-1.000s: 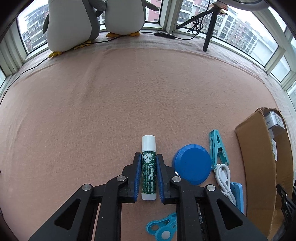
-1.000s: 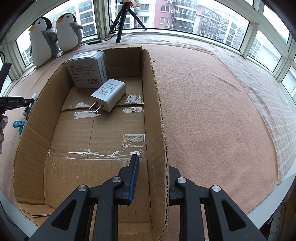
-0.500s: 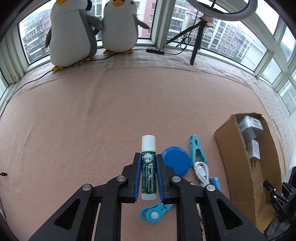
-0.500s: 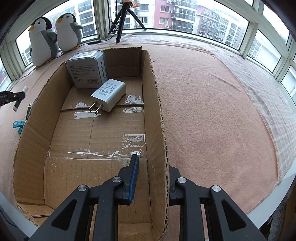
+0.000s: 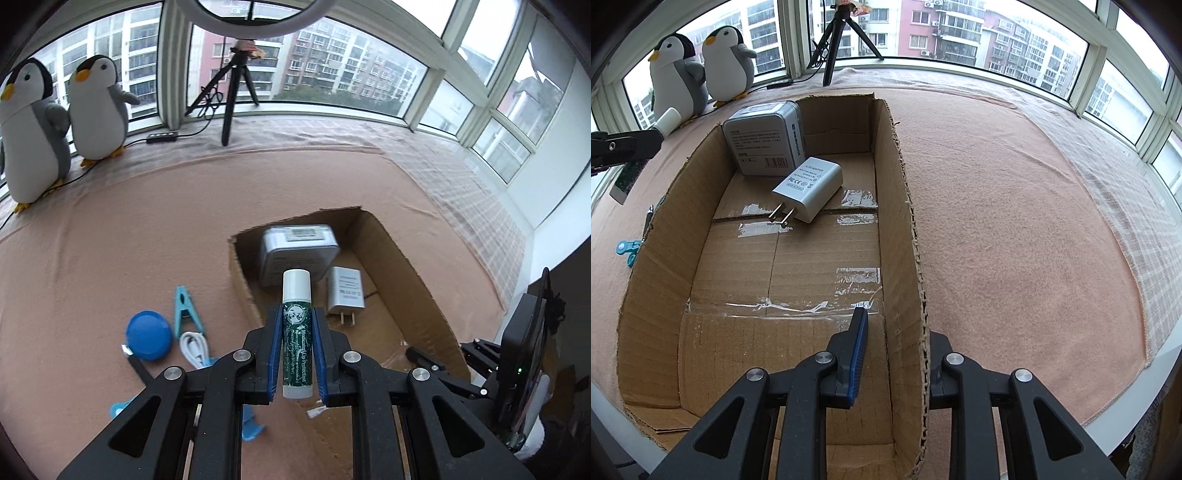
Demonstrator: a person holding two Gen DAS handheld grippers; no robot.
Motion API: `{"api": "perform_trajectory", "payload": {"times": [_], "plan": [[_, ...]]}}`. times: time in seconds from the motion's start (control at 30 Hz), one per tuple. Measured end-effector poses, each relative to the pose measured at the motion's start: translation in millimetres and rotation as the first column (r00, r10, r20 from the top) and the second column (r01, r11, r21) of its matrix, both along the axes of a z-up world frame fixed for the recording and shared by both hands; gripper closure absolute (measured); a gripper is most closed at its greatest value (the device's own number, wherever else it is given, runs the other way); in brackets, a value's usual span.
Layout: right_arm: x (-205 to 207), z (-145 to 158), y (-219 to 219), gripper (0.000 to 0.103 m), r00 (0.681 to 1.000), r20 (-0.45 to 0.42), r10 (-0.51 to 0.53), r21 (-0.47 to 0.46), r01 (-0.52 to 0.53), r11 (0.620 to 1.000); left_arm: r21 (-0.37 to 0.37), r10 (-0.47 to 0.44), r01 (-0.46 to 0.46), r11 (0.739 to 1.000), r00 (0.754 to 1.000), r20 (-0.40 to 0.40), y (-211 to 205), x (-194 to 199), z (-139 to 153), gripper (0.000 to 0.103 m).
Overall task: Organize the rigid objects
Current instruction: 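Carry the glue stick into the box and release it, then move the left tool to the blue clip and grasp it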
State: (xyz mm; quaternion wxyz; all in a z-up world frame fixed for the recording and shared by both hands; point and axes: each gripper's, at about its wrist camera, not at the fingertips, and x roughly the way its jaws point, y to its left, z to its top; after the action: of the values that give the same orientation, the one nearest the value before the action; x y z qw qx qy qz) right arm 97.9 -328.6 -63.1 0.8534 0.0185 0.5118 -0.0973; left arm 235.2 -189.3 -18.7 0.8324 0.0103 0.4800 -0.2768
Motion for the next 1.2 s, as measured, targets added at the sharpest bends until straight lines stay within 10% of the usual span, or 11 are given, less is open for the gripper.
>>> {"api": "perform_trajectory", "payload": {"times": [0.5, 0.67, 1.2], "plan": [[-0.4, -0.1, 0.3, 0.081, 1.000, 0.002, 0.000, 0.000, 0.000, 1.000, 0.062, -0.027, 0.031, 0.998, 0.998, -0.059, -49.6, -4.0, -37.3, 0.085], [-0.1, 0.0, 0.8, 0.081, 1.000, 0.003, 0.000, -0.001, 0.000, 1.000, 0.056, -0.014, 0.017, 0.998, 0.998, -0.057, -45.1, -1.0, -36.0, 0.068], [0.5, -0.5, 1.7, 0.081, 1.000, 0.003, 0.002, -0.001, -0.002, 1.000, 0.040, 0.040, -0.041, 0.998, 0.999, 0.007, 45.5, -12.2, -2.3, 0.068]]}}
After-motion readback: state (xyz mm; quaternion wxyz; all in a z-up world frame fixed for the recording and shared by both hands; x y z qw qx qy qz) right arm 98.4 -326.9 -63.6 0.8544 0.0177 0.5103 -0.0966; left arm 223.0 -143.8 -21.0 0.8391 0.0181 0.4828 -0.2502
